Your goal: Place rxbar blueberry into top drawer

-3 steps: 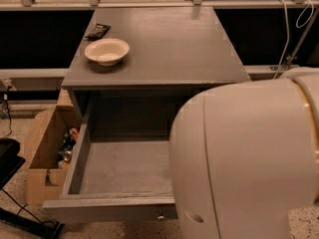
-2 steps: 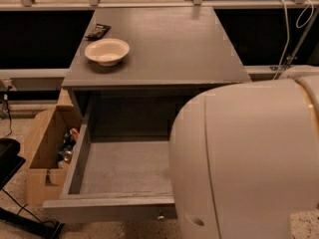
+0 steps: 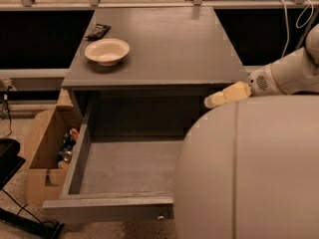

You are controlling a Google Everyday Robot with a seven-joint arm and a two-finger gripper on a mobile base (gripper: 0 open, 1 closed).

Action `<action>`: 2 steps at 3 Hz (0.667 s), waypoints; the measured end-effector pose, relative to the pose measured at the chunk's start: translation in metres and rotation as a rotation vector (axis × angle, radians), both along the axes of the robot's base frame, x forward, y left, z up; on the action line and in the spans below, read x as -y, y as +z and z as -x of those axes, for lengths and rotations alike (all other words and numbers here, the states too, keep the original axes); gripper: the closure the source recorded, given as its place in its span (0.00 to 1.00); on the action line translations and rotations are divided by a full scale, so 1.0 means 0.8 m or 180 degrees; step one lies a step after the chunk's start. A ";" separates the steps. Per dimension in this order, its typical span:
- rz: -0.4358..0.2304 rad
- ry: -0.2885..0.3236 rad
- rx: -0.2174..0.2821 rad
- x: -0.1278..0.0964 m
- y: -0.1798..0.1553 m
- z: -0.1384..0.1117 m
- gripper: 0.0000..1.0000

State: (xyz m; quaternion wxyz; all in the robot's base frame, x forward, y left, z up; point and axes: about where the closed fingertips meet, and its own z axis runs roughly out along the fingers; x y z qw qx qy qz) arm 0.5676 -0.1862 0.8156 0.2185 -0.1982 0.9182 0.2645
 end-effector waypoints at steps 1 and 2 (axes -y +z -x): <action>0.0192 0.0361 0.0006 0.033 0.056 0.046 0.00; 0.0078 0.0635 0.0010 0.071 0.093 0.100 0.00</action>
Offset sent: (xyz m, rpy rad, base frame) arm -0.1225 -0.1227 0.1252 0.1050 -0.0327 0.2812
